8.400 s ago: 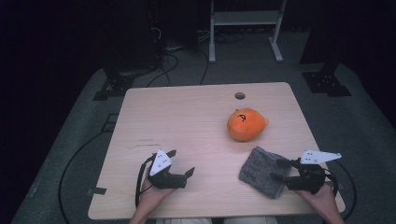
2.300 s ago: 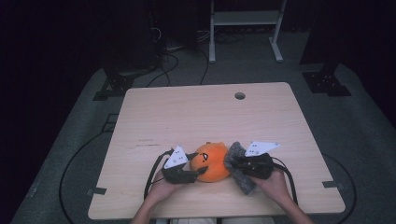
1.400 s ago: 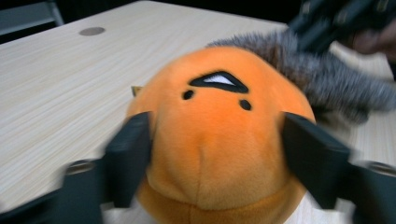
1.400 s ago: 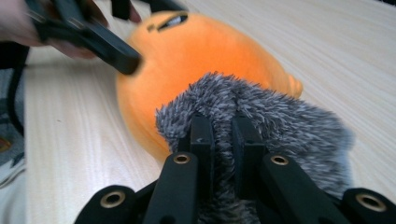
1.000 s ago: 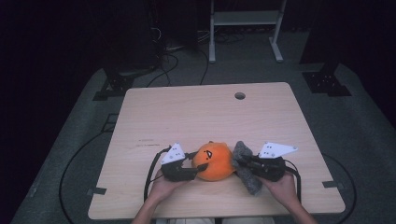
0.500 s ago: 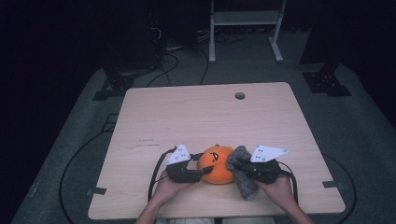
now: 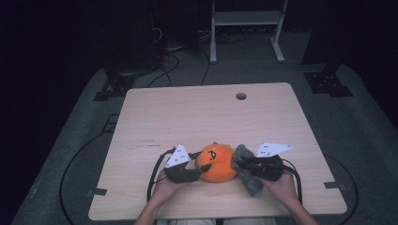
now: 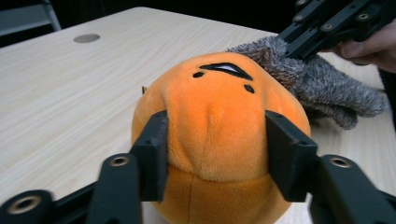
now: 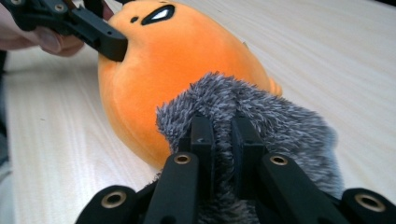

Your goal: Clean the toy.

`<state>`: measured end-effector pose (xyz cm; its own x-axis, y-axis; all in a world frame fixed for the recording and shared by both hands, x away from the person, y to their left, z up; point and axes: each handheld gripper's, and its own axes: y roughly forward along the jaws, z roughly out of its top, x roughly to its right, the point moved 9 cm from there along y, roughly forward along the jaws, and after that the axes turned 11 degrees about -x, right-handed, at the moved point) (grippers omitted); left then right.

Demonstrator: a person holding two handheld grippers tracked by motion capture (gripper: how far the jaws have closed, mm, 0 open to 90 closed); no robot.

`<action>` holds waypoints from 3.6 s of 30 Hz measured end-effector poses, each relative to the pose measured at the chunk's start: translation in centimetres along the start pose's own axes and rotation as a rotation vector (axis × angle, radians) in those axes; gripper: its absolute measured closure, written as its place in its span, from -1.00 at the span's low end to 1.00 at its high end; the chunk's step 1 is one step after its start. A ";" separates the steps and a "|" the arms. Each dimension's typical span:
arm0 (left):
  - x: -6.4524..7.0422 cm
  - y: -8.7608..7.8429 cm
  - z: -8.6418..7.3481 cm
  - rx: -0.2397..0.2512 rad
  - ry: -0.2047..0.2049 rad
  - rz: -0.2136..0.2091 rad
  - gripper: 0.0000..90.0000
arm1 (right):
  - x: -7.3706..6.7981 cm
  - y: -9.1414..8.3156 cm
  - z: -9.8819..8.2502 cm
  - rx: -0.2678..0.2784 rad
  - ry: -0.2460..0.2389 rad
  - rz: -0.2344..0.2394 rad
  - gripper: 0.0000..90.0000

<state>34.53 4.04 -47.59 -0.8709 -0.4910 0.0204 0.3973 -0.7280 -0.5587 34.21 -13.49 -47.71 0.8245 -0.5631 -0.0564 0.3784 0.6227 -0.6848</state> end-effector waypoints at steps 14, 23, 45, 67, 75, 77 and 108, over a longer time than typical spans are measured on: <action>1.2 0.6 0.6 0.007 0.067 0.030 -0.30 | -3.0 0.6 2.0 0.040 -0.072 0.064 0.80; 0.8 0.9 0.6 -0.017 -0.032 0.011 -0.35 | -1.5 0.0 0.2 0.003 -0.008 0.036 0.80; 4.7 1.4 1.6 -0.037 0.343 0.138 -0.23 | -5.1 -1.9 4.0 0.067 -0.197 0.018 0.80; 1.6 0.0 0.5 -0.022 0.037 -0.009 -0.46 | -2.5 0.4 0.8 0.024 -0.021 0.058 0.80; 0.8 0.4 -0.4 -0.046 -0.005 0.018 -0.27 | -1.1 0.6 0.1 0.034 0.066 0.102 0.80; 0.7 0.2 -0.8 -0.052 -0.012 0.007 -0.25 | -0.3 0.6 -0.5 0.012 0.089 0.097 0.80; 1.1 0.7 -0.8 -0.110 -0.107 -0.116 -0.70 | -2.5 0.5 -0.1 0.023 -0.015 0.088 0.80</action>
<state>33.57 3.35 -48.59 -0.8709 -0.4591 0.1753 0.2567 -0.7292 -0.6344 32.29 -11.80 -47.95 0.8611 -0.4975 -0.1049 0.3136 0.6821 -0.6606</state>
